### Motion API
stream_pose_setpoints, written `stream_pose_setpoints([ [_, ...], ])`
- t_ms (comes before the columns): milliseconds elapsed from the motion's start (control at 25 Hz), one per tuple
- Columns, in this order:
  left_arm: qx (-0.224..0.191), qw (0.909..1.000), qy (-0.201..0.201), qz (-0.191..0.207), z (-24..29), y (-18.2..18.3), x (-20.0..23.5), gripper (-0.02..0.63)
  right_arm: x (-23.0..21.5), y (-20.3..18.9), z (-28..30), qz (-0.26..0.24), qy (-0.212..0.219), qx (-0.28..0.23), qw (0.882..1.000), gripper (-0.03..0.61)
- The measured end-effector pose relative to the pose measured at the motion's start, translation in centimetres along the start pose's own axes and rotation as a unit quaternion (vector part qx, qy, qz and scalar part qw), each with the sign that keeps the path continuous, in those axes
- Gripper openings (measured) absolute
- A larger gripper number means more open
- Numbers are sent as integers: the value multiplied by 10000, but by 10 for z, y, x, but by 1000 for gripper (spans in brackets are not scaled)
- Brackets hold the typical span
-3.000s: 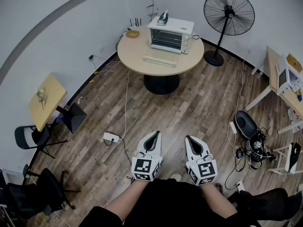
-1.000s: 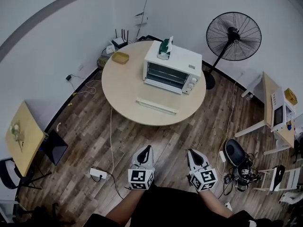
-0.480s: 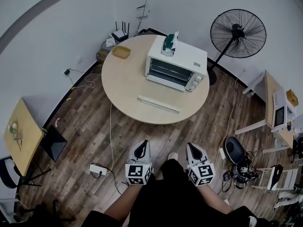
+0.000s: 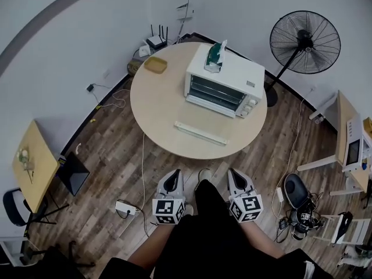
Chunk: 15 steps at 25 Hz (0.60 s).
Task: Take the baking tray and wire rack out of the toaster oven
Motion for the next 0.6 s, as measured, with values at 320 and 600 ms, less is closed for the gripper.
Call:
stream_pose_setpoints([
  [320, 206, 9996, 110, 146, 110, 43, 8, 18, -78, 8, 78, 503, -131, -103, 9986, 0],
  [600, 611, 9978, 156, 183, 206, 46, 1, 19, -147, 7, 135, 620, -103, 49, 9980, 0],
])
Point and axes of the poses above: the fingertips, and each gripper's own axes: z forward along the fingers, x to its left, y out of its top, the point moved 5 cm from there along -z, backward along the fingers, and after that the axes turned 14 degrees about -z, right-handed, at the moved point
